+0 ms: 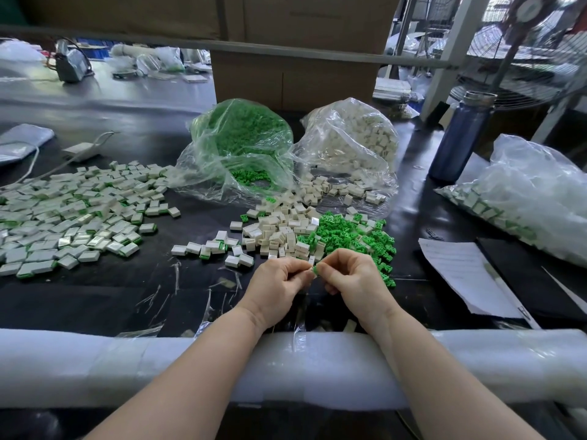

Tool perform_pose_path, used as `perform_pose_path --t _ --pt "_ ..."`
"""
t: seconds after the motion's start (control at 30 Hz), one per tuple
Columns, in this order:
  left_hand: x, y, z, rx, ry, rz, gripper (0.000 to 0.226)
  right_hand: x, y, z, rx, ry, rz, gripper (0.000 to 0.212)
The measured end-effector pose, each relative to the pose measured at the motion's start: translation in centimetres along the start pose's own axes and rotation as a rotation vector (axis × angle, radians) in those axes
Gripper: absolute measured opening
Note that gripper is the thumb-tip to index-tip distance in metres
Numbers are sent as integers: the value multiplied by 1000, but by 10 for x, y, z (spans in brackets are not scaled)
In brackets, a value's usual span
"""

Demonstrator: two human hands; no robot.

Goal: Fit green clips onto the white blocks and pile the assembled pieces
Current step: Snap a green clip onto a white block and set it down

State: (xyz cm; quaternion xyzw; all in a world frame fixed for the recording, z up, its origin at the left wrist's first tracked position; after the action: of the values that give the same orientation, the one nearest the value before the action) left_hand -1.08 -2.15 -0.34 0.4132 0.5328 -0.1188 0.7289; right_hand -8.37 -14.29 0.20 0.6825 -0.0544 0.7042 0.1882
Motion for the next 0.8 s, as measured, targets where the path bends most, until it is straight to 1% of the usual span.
perform_pose_path --t 0.1,0.2,0.33,0.5,0.67,0.8 --pt "1 -2 1 -13 5 2 21 0 -2 1 -30 16 -9 17" --pt "0 -3 0 7 -20 -35 17 -1 -1 1 -42 6 10 15" --pt "2 -4 1 -24 -11 -5 24 -2 0 1 -51 -1 9 14" --pt "3 0 3 -89 -42 -9 2 -1 1 0 -40 -4 68 16" --pt "3 1 2 -36 11 -115 5 -1 1 0 -68 -19 40 15" --pt "2 1 1 -4 32 -80 16 -1 0 1 -54 -37 -25 17"
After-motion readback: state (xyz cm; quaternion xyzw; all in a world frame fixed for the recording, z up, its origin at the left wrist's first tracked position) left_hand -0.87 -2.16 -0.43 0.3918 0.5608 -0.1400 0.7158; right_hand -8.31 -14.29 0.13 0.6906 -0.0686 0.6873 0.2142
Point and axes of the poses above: each hand's wrist, its own z-axis towards the middle knuckle, its own y-axis out of the back of the hand, x = y × z, the point moved 1 cm from there along z, towards the middle knuckle, and after that the axes turned 7 degrees about x, right-handed, at the moved point
